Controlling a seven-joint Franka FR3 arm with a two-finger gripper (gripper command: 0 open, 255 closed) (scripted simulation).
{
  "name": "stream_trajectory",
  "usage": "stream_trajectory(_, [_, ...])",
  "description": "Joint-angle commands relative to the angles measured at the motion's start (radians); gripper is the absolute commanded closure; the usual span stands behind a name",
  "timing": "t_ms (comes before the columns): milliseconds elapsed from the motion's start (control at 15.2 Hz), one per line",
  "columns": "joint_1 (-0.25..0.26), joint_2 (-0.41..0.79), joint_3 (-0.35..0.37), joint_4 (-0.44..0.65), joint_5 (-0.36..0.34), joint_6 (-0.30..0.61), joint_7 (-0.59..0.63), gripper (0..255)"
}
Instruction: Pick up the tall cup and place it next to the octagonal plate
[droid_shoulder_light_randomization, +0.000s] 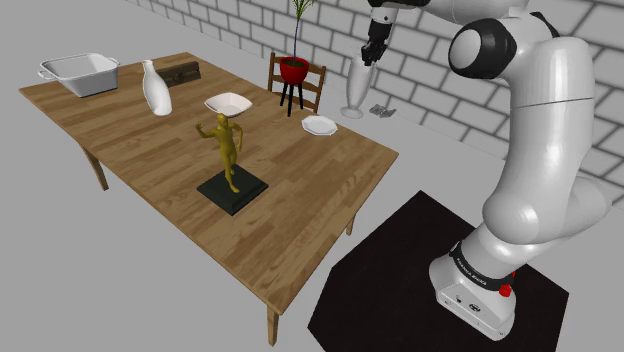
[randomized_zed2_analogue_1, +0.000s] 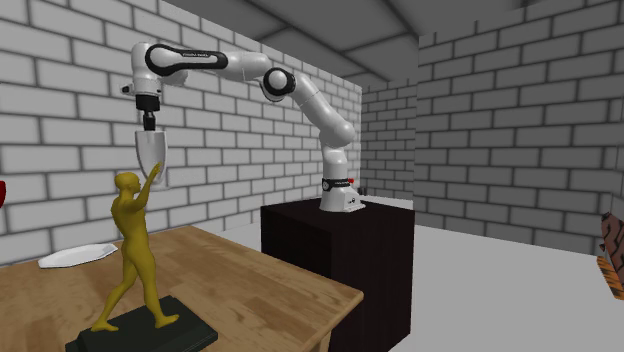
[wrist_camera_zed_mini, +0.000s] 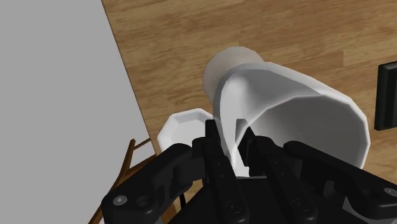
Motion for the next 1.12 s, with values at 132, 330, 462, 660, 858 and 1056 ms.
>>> stream_trajectory(132, [0.002,-0.012,0.000,-0.073,0.000,0.063,0.000,255])
stream_trajectory(330, [0.003,-0.014,0.000,-0.116,0.000,0.104,0.000,255])
stream_trajectory(462, [0.004,-0.013,0.000,-0.142,0.000,0.130,0.000,255])
stream_trajectory(660, [0.004,-0.010,0.001,-0.177,0.000,0.168,0.000,255])
stream_trajectory(858, [0.004,-0.004,0.001,-0.207,0.001,0.205,-0.001,255])
stream_trajectory(1056, [0.005,0.005,0.001,-0.233,0.001,0.240,-0.001,255])
